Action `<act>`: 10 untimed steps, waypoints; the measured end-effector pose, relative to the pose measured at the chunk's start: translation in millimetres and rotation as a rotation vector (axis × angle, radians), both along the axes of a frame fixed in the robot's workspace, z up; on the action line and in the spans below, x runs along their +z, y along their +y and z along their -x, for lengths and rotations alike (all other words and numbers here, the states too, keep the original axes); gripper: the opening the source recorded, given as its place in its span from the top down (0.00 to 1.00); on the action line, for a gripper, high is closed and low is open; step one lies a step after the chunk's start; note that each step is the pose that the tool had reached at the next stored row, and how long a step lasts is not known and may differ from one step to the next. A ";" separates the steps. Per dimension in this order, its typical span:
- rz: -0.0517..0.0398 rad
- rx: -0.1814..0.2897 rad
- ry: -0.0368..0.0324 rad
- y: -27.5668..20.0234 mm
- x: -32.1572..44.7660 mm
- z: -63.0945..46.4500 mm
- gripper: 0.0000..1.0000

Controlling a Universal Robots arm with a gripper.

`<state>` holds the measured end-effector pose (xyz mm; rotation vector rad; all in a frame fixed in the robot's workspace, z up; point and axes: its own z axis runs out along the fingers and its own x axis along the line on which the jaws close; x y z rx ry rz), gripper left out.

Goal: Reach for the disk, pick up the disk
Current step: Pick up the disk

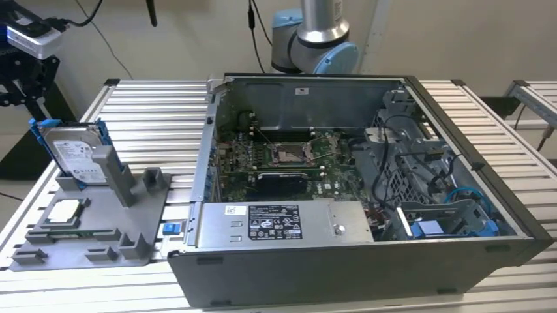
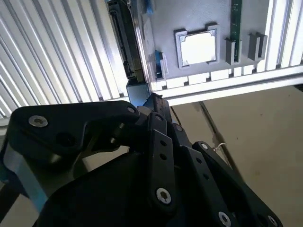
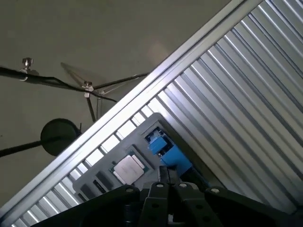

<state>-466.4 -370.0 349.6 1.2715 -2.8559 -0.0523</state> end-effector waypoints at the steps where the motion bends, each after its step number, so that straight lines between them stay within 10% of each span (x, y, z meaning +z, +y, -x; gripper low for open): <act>1: 0.0000 0.029 0.0000 0.0 0.0 0.0 1.00; 10: 0.0000 0.189 0.0000 0.0 0.0 0.0 1.00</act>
